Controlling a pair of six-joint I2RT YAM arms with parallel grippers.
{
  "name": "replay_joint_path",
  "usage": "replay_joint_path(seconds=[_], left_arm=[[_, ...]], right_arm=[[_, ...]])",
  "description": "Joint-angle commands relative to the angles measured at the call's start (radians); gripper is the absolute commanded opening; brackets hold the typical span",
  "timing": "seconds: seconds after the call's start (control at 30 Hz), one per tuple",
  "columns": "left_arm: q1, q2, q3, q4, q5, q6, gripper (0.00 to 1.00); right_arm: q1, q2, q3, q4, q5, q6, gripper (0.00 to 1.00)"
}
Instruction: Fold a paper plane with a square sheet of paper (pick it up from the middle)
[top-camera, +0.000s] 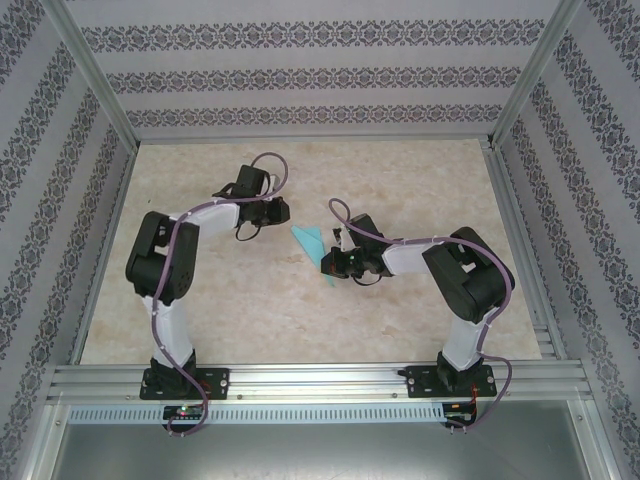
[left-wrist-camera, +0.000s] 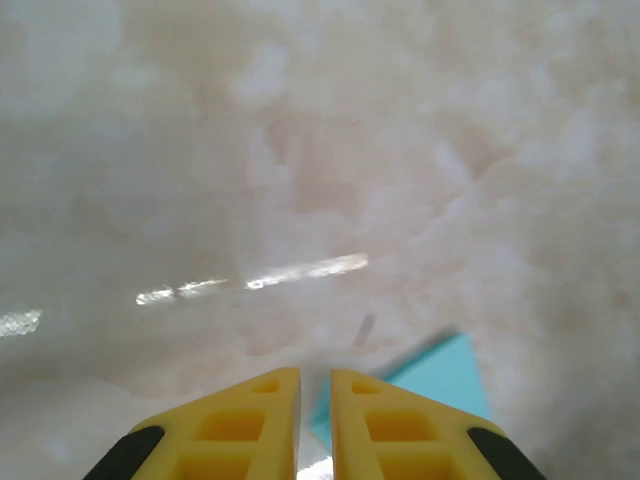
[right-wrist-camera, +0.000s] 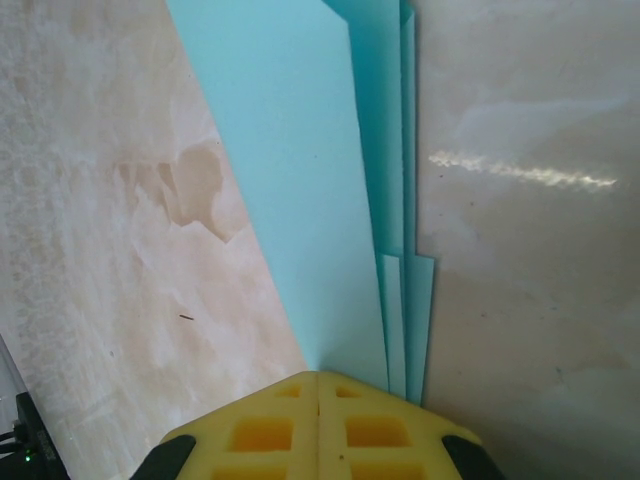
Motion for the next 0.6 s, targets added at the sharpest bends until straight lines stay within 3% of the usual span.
replay_joint_path(seconds=[0.0,0.33,0.57], left_arm=[[-0.042,-0.092,-0.054,0.038,0.033,-0.049,0.17],[-0.148,-0.063,-0.171,0.184,0.216,-0.152,0.12],[-0.173,0.010,-0.155,0.150,0.216,-0.136,0.09]], right_arm=[[0.009,0.092,-0.102,-0.301,0.143,0.005,0.02],[0.013,0.103,-0.100,-0.294,0.139,0.005,0.02],[0.013,0.111,-0.099,-0.293,0.139,0.005,0.02]])
